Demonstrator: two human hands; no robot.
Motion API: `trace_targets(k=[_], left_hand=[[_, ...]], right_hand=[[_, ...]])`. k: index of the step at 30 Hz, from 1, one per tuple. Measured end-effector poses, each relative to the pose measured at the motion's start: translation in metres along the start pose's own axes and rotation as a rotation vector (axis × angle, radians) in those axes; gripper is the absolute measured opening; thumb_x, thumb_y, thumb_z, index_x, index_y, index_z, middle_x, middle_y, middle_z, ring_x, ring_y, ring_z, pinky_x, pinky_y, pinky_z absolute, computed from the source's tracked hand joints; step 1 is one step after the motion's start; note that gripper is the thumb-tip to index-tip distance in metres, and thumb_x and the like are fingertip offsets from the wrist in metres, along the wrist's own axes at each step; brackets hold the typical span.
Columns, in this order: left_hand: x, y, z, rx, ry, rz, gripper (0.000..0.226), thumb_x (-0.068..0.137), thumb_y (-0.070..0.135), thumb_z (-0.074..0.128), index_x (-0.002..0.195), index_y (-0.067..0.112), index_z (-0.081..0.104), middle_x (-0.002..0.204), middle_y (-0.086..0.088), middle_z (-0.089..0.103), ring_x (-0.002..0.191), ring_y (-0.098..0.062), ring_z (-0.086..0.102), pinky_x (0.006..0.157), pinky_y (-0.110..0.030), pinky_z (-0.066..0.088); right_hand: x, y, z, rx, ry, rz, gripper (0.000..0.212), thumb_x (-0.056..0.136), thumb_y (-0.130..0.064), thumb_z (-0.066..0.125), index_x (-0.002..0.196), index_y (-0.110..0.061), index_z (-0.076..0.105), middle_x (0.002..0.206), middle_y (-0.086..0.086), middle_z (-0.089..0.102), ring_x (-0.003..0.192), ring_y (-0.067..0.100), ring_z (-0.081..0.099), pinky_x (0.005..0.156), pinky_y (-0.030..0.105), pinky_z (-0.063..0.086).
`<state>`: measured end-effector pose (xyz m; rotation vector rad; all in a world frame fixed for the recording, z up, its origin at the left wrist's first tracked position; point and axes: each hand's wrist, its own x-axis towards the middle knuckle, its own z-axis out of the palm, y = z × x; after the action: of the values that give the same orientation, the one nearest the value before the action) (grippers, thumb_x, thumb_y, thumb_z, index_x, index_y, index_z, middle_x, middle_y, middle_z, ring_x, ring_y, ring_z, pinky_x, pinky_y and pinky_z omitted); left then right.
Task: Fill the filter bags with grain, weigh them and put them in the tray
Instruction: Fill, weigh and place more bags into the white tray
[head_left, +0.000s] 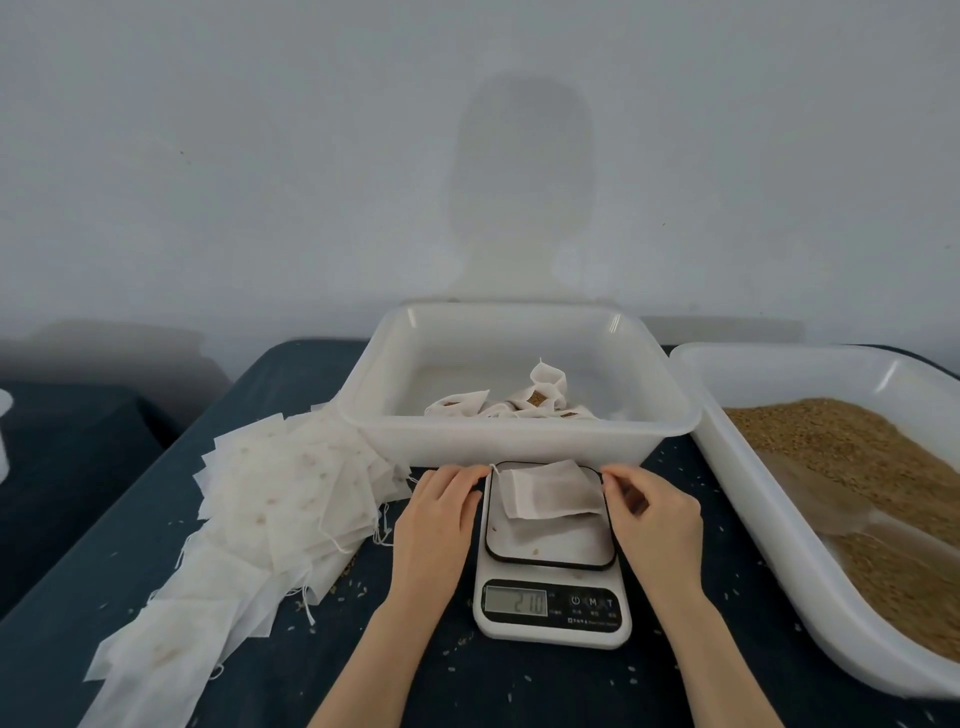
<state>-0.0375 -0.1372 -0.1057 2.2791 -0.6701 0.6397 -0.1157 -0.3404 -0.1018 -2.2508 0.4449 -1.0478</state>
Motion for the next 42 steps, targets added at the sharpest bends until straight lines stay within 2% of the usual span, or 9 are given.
trace_targets(k=[4,8,13,21,26,30,34,38,42], left_hand=[[0.001,0.004,0.0,-0.031,-0.008,0.036,0.035,0.082,0.007,0.071,0.115,0.019,0.067,0.107,0.006,0.064,0.099,-0.008,0.053,0.073,-0.02,0.044],[0.006,0.009,0.003,-0.124,-0.204,0.064,0.044,0.085,0.013,0.068,0.126,0.026,0.06,0.122,0.008,0.051,0.11,-0.003,0.041,0.088,-0.015,0.034],[0.012,0.013,0.002,-0.072,-0.255,0.098,0.022,0.086,0.014,0.065,0.104,0.025,0.069,0.116,0.009,0.052,0.107,-0.006,0.045,0.082,-0.02,0.043],[0.046,0.036,-0.021,-0.132,-0.308,0.081,0.012,0.092,0.021,0.055,0.093,0.032,0.061,0.076,0.022,0.052,0.073,0.004,0.047,0.062,-0.013,0.033],[0.097,0.061,-0.04,-0.28,-0.28,0.03,0.019,0.089,0.012,0.055,0.09,0.028,0.065,0.08,0.015,0.064,0.073,-0.006,0.055,0.071,-0.024,0.045],[0.141,0.062,-0.039,-0.407,-0.073,-0.067,0.02,0.089,0.004,0.05,0.086,0.019,0.063,0.067,0.009,0.06,0.054,0.0,0.049,0.053,-0.009,0.035],[0.168,0.056,-0.013,-0.414,-0.05,-0.205,0.017,0.091,0.001,0.048,0.092,0.007,0.063,0.072,-0.001,0.062,0.057,0.001,0.057,0.054,-0.007,0.038],[0.177,0.04,0.017,-0.247,-0.226,-0.331,0.019,0.094,-0.002,0.041,0.099,-0.002,0.06,0.099,-0.021,0.065,0.092,-0.033,0.065,0.08,-0.033,0.052],[0.173,0.029,0.026,0.171,-0.558,-0.245,0.023,0.093,-0.001,0.044,0.089,0.007,0.066,0.096,-0.014,0.064,0.091,-0.032,0.059,0.077,-0.033,0.046]], right_hand=[[0.0,0.0,0.0,0.011,-0.006,0.009,0.011,0.083,-0.013,0.072,0.092,-0.018,0.076,0.07,-0.014,0.063,0.063,0.004,0.059,0.063,0.012,0.042],[0.0,0.001,0.0,0.01,-0.008,0.005,0.011,0.083,-0.013,0.073,0.092,-0.018,0.076,0.071,-0.015,0.062,0.063,0.004,0.059,0.063,0.012,0.043],[-0.001,0.0,0.0,0.006,-0.013,0.022,0.012,0.083,-0.014,0.072,0.093,-0.019,0.076,0.07,-0.017,0.06,0.064,0.0,0.058,0.062,0.008,0.039],[0.0,0.005,0.001,0.065,-0.03,0.142,0.01,0.086,-0.022,0.068,0.092,-0.029,0.074,0.07,-0.022,0.062,0.067,-0.003,0.059,0.06,0.008,0.039],[0.0,0.006,0.001,0.041,-0.024,0.149,0.009,0.086,-0.022,0.069,0.092,-0.027,0.075,0.063,-0.018,0.059,0.06,0.002,0.056,0.056,0.009,0.037],[0.001,0.005,0.0,0.029,-0.016,0.128,0.009,0.085,-0.021,0.07,0.091,-0.026,0.075,0.059,-0.016,0.056,0.056,0.003,0.055,0.053,0.008,0.036],[0.0,0.004,0.001,0.027,-0.043,0.132,0.011,0.085,-0.02,0.071,0.093,-0.026,0.075,0.06,-0.014,0.058,0.057,0.005,0.056,0.055,0.011,0.039],[0.0,0.004,0.0,0.034,-0.028,0.147,0.011,0.083,-0.018,0.072,0.09,-0.026,0.075,0.059,-0.016,0.058,0.056,0.003,0.055,0.054,0.011,0.039],[0.001,0.003,0.001,0.039,-0.045,0.15,0.011,0.083,-0.018,0.073,0.091,-0.025,0.075,0.06,-0.017,0.058,0.056,0.002,0.056,0.055,0.011,0.039]])
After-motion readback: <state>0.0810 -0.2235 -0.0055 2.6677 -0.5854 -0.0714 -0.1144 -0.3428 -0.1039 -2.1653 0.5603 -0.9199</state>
